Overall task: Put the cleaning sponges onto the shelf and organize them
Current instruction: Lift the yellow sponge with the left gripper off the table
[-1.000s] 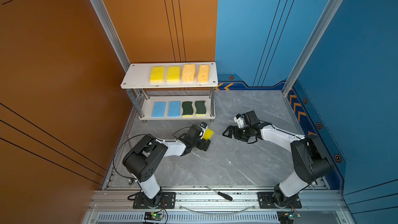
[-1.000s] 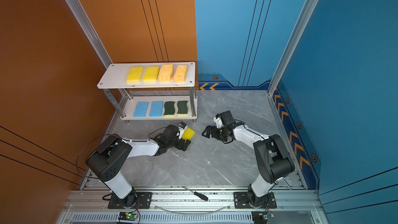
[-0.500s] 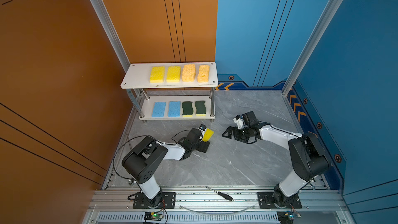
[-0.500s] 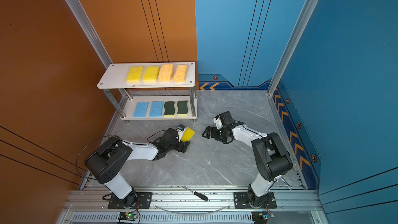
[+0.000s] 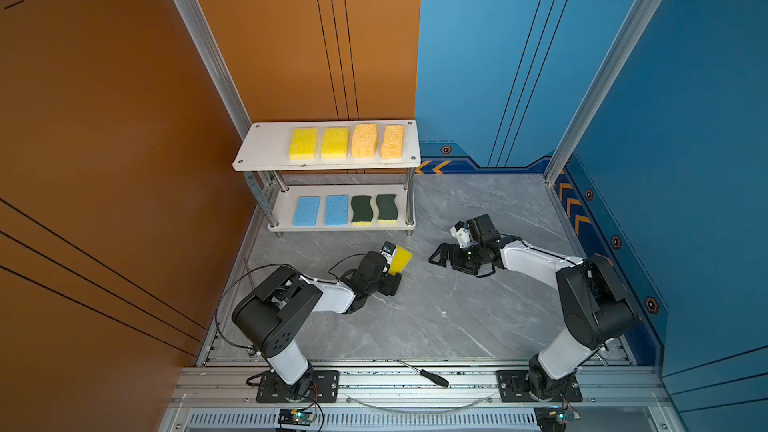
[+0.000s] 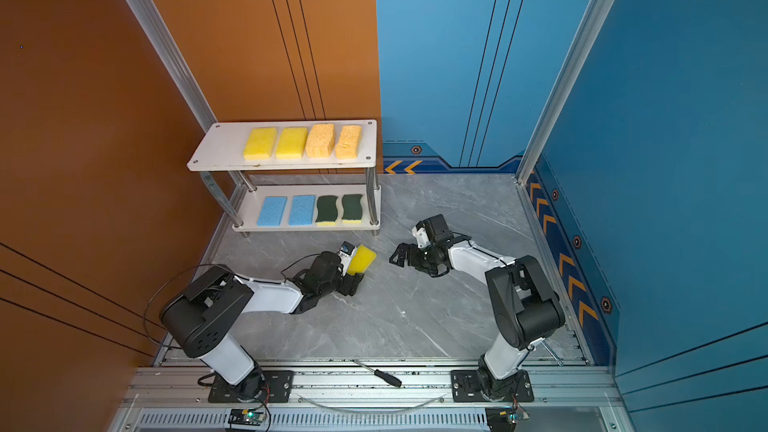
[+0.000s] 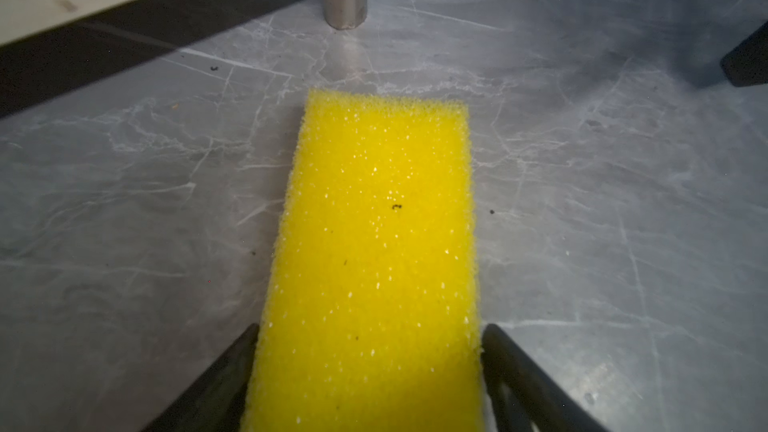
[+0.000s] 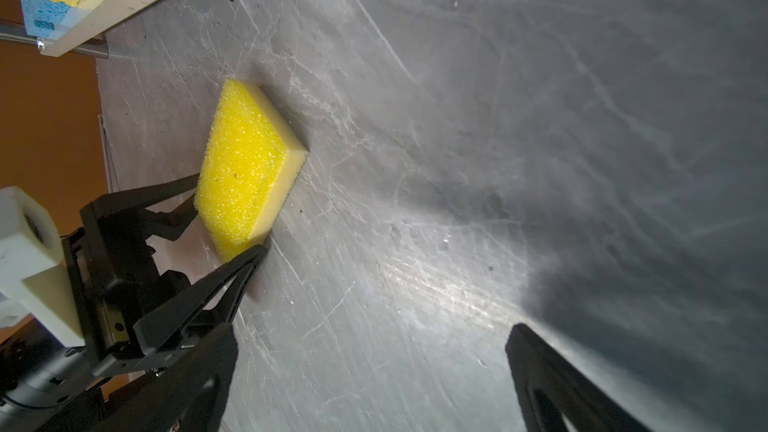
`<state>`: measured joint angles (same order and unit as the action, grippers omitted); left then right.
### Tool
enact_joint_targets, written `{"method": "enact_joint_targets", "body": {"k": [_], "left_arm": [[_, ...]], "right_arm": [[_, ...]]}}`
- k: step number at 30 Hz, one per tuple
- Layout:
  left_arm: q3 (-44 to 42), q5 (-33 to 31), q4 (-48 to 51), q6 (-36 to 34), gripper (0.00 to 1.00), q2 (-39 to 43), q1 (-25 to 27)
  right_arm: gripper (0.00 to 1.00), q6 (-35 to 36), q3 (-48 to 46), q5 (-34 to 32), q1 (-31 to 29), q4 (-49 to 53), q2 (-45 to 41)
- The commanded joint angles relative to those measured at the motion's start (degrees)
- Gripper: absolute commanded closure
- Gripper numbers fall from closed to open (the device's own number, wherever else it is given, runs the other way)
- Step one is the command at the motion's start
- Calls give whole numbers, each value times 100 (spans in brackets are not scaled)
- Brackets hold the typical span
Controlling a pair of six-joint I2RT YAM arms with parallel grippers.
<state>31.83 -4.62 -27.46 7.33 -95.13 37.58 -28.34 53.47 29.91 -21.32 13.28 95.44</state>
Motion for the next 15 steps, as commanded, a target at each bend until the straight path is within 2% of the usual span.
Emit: {"method": "enact_joint_targets", "body": {"k": [1, 5, 11, 15], "left_arm": [[-211, 120, 694, 181, 24, -67, 82], [-198, 112, 697, 229, 31, -24, 104], [-224, 46, 700, 370, 35, 181, 106], [-303, -289, 710, 636, 38, 505, 103]], "right_arm": [[0, -40, 34, 24, -11, -43, 71], [0, -40, 42, 19, -12, -44, 63], [0, -23, 45, 15, -12, -35, 45], [0, -19, 71, 32, -12, -14, 54]]}}
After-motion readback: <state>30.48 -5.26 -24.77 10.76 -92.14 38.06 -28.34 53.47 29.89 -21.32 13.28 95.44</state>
